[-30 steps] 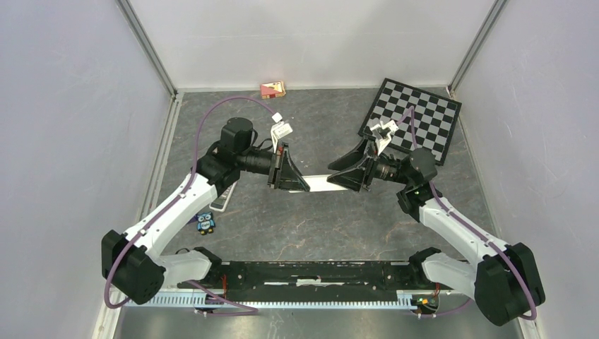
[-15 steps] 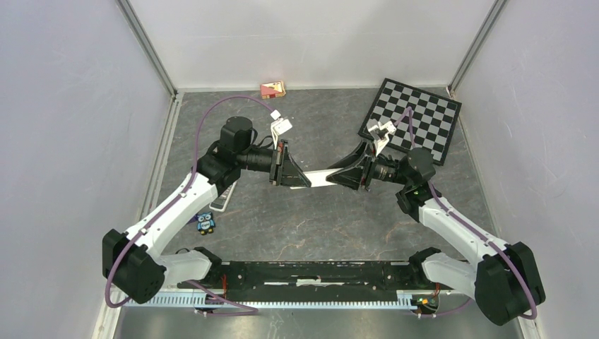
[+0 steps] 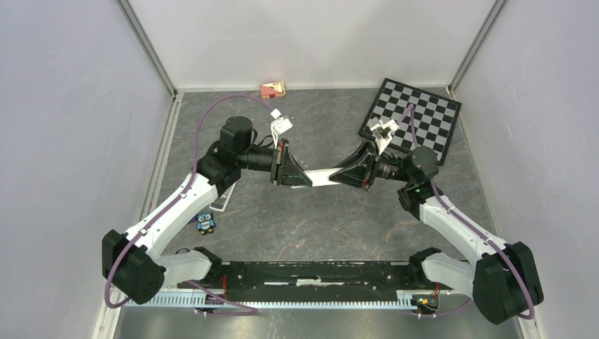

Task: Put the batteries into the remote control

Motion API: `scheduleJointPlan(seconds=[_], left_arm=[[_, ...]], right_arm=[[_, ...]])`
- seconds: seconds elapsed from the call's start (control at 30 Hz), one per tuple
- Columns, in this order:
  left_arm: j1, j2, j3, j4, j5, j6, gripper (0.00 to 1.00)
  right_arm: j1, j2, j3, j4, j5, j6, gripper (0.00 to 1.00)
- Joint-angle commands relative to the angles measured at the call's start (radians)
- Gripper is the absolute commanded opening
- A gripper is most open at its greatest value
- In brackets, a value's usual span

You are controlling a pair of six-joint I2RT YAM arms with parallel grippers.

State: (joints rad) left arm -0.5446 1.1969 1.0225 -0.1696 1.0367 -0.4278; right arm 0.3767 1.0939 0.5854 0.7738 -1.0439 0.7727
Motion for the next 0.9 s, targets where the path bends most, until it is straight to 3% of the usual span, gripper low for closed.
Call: scheduleJointPlan(seconds=[0.0, 0.17, 0.3, 0.5, 0.7, 0.87], left_arm=[[0.009, -0.077, 0.073, 0.09, 0.142, -0.089, 0.02], [0.019, -0.059, 0.065, 0.085, 0.115, -0.096, 0.02], [0.032, -0.033, 0.067, 0.084, 0.097, -0.113, 0.02], [0.045, 0.006, 0.081, 0.004, 0.057, -0.076, 0.02], [0.078, 0.046, 0.082, -0.057, 0.0, -0.073, 0.02], [0.089, 0.071, 0.077, -0.11, -0.036, -0.031, 0.02]], right_arm=[[-0.044, 0.012, 0.016, -0.068, 0.032, -0.093, 0.24], [-0.044, 0.008, 0.05, -0.193, 0.115, -0.114, 0.56], [-0.045, 0.011, 0.077, -0.286, 0.168, -0.162, 0.64], [-0.044, 0.024, 0.089, -0.247, 0.194, -0.089, 0.61], [-0.044, 0.064, 0.149, -0.377, 0.226, -0.081, 0.44], [-0.045, 0.078, 0.148, -0.44, 0.242, -0.096, 0.36]])
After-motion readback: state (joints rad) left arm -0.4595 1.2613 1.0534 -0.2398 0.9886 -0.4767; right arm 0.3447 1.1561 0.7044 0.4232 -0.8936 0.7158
